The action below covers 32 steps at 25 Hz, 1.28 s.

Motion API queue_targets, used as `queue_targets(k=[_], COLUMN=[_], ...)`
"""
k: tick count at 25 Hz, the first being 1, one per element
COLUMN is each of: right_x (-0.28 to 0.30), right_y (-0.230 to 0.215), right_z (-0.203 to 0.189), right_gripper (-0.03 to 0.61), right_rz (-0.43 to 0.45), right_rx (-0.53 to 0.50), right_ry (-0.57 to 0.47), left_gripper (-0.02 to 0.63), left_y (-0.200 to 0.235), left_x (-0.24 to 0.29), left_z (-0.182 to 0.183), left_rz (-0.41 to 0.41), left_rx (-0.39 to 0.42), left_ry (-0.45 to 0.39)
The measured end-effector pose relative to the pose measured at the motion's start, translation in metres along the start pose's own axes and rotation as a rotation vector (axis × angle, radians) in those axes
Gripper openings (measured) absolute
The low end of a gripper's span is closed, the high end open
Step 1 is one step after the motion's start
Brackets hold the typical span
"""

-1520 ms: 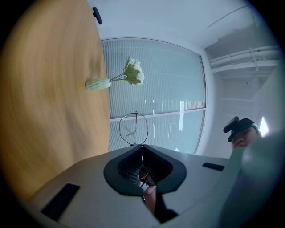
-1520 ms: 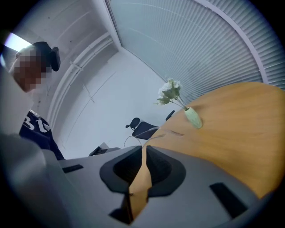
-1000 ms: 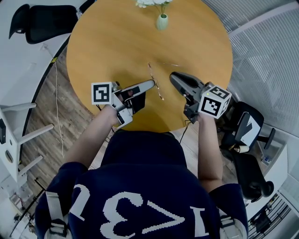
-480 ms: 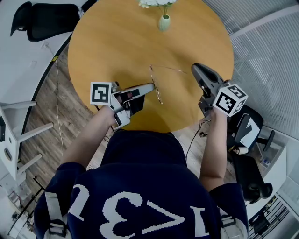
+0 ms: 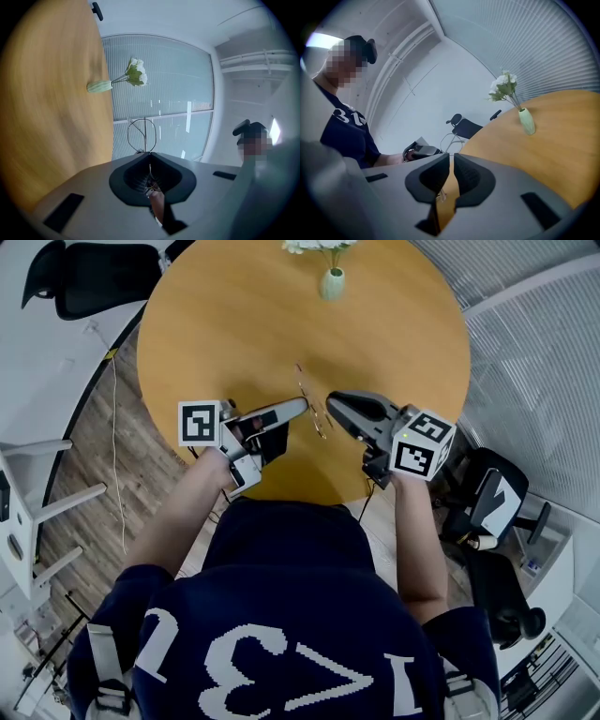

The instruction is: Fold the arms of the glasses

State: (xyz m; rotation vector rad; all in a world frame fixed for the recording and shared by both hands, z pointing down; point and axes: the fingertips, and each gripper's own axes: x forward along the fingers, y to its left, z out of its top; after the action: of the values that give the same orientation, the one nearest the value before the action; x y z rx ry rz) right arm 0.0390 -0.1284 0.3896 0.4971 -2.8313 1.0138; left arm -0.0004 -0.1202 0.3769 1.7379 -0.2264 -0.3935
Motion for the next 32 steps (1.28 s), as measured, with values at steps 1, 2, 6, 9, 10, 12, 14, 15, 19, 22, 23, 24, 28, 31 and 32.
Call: queue_targets(k=[1, 2, 6, 9, 10, 12, 14, 15, 19, 22, 23, 24, 28, 31, 32], right_x=[0.004, 0.007, 0.005, -0.011, -0.019, -0.035, -0.049, -0.054, -0.062, -0.062, -0.063, -0.064, -0.071, -0.079, -0.082], right_y=[0.003, 0.006, 0.003, -0.012, -0.019, -0.034, -0.049, -0.055, -0.069, -0.074, -0.076, -0.078, -0.086, -0.091, -0.092], right_z=[-0.002, -0.004, 0.000, 0.017, 0.023, 0.033, 0.036, 0.035, 0.022, 0.008, 0.004, 0.001, -0.008, -0.016, -0.019], right_gripper=[0.048, 0.046, 0.044, 0.044, 0.044, 0.044, 0.044, 0.044, 0.044, 0.044, 0.044, 0.044, 0.044, 0.044, 0.044], right_rz=[0.010, 0.013, -0.011, -0.093, -0.137, -0.248, -0.360, -0.407, -0.515, -0.519, -0.518, -0.519, -0.535, -0.548, -0.550], right_rx=[0.002, -0.001, -0.010, -0.024, -0.046, -0.113, -0.195, -0.236, -0.331, -0.314, -0.303, -0.293, -0.262, -0.231, -0.223], right_ry=[0.004, 0.008, -0.010, -0.094, -0.124, -0.161, -0.151, -0.131, -0.045, -0.017, -0.014, -0.012, -0.016, -0.018, -0.016], left_gripper=[0.020, 0.020, 0.020, 0.019, 0.020, 0.019, 0.020, 0.020, 0.020, 0.020, 0.020, 0.020, 0.020, 0.020, 0.020], left_y=[0.000, 0.001, 0.002, 0.009, 0.014, 0.026, 0.043, 0.052, 0.093, 0.131, 0.142, 0.152, 0.179, 0.195, 0.200], left_x=[0.001, 0.001, -0.004, -0.014, -0.018, -0.025, -0.032, -0.036, -0.047, -0.051, -0.049, -0.046, -0.032, -0.020, -0.016], left_z=[0.000, -0.001, 0.001, 0.007, 0.011, 0.019, 0.024, 0.026, 0.026, 0.021, 0.020, 0.020, 0.028, 0.040, 0.044], left_rz=[-0.001, -0.001, 0.004, 0.032, 0.050, 0.097, 0.155, 0.182, 0.303, 0.425, 0.450, 0.464, 0.496, 0.519, 0.524], left_rx=[-0.001, -0.002, -0.007, -0.003, 0.002, 0.010, -0.001, -0.015, -0.077, -0.124, -0.143, -0.163, -0.232, -0.259, -0.264], left_ry=[-0.001, -0.001, -0.015, -0.046, -0.066, -0.121, -0.181, -0.211, -0.298, -0.326, -0.336, -0.349, -0.411, -0.458, -0.469])
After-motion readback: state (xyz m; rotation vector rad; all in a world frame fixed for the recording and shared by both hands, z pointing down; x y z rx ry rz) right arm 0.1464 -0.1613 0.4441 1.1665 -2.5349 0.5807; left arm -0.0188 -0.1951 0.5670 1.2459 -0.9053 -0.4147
